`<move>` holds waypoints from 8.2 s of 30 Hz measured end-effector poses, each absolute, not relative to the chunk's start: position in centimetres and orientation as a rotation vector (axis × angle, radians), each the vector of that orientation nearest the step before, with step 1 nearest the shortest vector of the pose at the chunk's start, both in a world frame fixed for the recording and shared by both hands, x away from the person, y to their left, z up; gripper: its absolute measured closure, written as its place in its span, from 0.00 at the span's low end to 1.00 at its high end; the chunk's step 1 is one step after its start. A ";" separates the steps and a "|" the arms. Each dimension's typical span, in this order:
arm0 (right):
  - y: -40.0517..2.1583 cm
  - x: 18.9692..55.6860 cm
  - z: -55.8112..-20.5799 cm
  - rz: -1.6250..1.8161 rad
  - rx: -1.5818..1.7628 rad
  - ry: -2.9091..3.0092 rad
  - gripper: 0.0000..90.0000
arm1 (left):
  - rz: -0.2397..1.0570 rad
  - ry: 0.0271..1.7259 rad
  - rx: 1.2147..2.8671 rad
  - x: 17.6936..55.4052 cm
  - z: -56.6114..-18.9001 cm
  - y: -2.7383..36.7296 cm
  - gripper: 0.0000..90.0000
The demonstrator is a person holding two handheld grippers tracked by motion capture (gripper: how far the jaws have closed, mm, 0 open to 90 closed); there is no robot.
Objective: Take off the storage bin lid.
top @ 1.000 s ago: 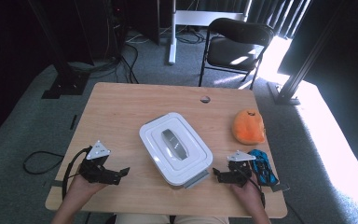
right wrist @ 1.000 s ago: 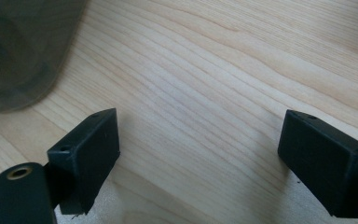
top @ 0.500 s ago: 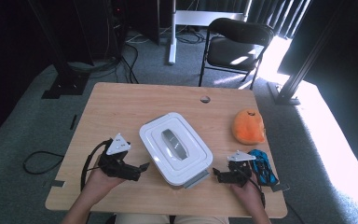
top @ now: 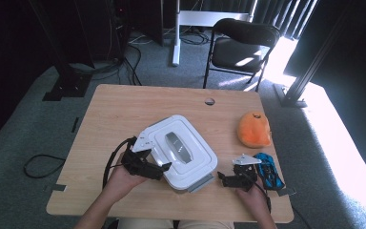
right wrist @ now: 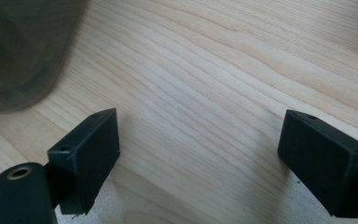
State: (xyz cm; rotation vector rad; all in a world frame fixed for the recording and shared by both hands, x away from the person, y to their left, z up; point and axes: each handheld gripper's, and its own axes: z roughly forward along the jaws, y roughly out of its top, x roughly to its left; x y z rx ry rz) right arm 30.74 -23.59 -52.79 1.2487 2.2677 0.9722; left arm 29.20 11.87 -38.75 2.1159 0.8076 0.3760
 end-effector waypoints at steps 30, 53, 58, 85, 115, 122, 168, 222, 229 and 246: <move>-23.6 30.6 -52.8 0.971 1.252 2.264 0.14 | 0.449 0.969 2.083 30.8 -40.4 4.7 0.09; -23.6 30.6 -52.8 0.969 1.257 2.262 0.14 | 0.388 0.820 1.979 29.7 -40.3 6.0 0.51; -23.6 30.6 -52.8 0.971 1.258 2.259 0.14 | 0.406 0.780 1.990 29.4 -39.4 6.3 0.54; -23.6 30.6 -52.8 0.968 1.258 2.261 0.14 | 0.413 0.775 1.962 29.4 -37.3 15.0 0.54; -23.6 30.6 -52.8 0.969 1.258 2.260 0.14 | 0.473 0.815 1.910 27.7 -39.4 24.6 0.54; -23.6 30.6 -52.8 0.969 1.258 2.260 0.14 | 0.492 0.822 1.901 27.4 -40.5 26.4 0.54; -23.6 30.6 -52.8 0.968 1.261 2.258 0.14 | 0.272 0.833 2.013 32.3 -51.4 26.4 0.53; -23.5 30.5 -52.8 0.960 1.288 2.233 0.14 | 0.529 1.353 1.906 30.5 -51.4 33.4 0.00; -23.4 30.5 -52.8 0.966 1.263 2.252 0.14 | 0.594 1.474 1.892 30.0 -51.6 34.6 0.00; -23.4 30.5 -52.8 0.969 1.256 2.258 0.14 | 0.644 1.603 1.919 30.0 -52.3 35.2 0.00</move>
